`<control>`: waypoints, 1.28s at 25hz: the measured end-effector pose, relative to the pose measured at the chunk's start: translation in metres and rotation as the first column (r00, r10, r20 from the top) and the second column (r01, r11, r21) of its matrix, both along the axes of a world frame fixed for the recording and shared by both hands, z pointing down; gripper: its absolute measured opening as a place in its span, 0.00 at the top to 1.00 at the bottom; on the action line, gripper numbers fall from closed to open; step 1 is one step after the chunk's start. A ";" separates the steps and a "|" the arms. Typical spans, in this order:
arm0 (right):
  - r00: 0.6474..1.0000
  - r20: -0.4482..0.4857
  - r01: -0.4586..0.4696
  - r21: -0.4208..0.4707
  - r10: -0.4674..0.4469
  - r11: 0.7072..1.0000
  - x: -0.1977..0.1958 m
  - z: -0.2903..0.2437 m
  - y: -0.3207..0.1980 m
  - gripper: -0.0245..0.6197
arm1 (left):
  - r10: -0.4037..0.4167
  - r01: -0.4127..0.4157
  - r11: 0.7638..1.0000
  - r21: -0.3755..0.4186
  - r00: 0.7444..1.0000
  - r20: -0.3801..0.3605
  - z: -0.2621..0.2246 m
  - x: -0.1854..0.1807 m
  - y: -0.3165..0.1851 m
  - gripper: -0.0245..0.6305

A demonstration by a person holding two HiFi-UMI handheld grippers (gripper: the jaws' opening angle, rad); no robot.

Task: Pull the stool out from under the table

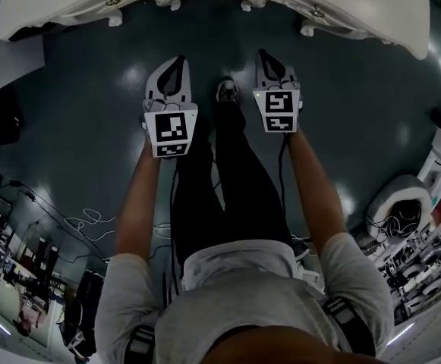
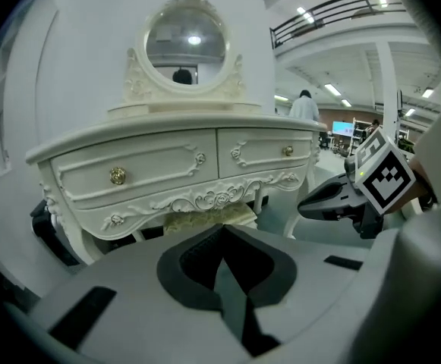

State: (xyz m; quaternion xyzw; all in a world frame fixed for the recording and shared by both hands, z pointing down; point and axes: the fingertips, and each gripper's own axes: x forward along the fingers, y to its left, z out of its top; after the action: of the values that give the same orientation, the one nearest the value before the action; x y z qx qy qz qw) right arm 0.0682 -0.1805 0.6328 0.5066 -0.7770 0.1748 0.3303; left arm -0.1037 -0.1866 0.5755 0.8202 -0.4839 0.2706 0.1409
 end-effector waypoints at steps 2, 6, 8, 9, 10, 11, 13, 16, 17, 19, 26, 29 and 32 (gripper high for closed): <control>1.000 -0.022 0.013 -0.010 -0.013 1.000 0.000 0.015 0.002 0.94 | -0.012 0.012 1.000 0.001 1.000 -0.010 0.017 -0.002 0.003 0.96; 0.987 -0.119 0.111 0.047 -0.105 0.993 -0.011 0.029 -0.014 0.94 | 0.017 -0.018 0.999 0.035 0.999 0.038 0.046 -0.009 -0.004 0.96; 0.958 -0.238 0.183 0.085 -0.158 0.979 -0.011 0.038 -0.025 0.94 | 0.046 -0.050 0.998 0.048 0.996 0.070 0.062 -0.013 -0.011 0.96; 0.939 -0.293 0.216 0.096 -0.180 0.972 -0.010 0.044 -0.030 0.94 | 0.065 -0.070 0.996 0.050 0.993 0.095 0.070 -0.015 -0.014 0.96; 0.924 -0.331 0.239 0.107 -0.192 0.965 -0.009 0.049 -0.034 0.94 | 0.087 -0.095 0.994 0.056 0.988 0.128 0.077 -0.018 -0.017 0.96; 0.916 -0.350 0.250 0.121 -0.194 0.961 -0.009 0.052 -0.042 0.94 | 0.107 -0.120 0.990 0.070 0.981 0.162 0.083 -0.020 -0.024 0.96; 0.914 -0.364 0.250 0.162 -0.177 0.955 -0.006 0.055 -0.063 0.94 | 0.133 -0.160 0.980 0.115 0.968 0.214 0.089 -0.020 -0.044 0.96; 0.908 -0.388 0.245 0.184 -0.159 0.952 -0.002 0.062 -0.064 0.94 | 0.174 -0.212 0.966 0.148 0.956 0.237 0.100 -0.010 -0.045 0.96; 0.907 -0.391 0.244 0.190 -0.155 0.951 -0.003 0.066 -0.063 0.94 | 0.187 -0.229 0.961 0.154 0.951 0.248 0.106 -0.008 -0.046 0.96; 0.907 -0.395 0.246 0.206 -0.150 0.947 -0.006 0.074 -0.066 0.94 | 0.199 -0.251 0.954 0.163 0.940 0.279 0.119 -0.006 -0.052 0.96; 0.797 -0.590 0.313 0.217 -0.132 0.924 0.006 0.108 -0.084 0.94 | 0.215 -0.425 0.875 0.232 0.771 0.600 0.162 -0.005 -0.083 0.96; 0.742 -0.657 0.351 0.212 -0.133 0.912 0.011 0.121 -0.099 0.94 | 0.189 -0.484 0.837 0.255 0.694 0.694 0.170 -0.001 -0.104 0.96; 0.700 -0.701 0.384 0.209 -0.136 0.899 0.011 0.136 -0.116 0.94 | 0.151 -0.509 0.815 0.276 0.648 0.746 0.180 -0.001 -0.120 0.96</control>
State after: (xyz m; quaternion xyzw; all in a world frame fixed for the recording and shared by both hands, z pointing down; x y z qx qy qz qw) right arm 0.0797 -0.2961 0.7691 0.4672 -0.6879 -0.2051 0.5163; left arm -0.1047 -0.3065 0.7552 0.7418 -0.3867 0.4557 -0.3044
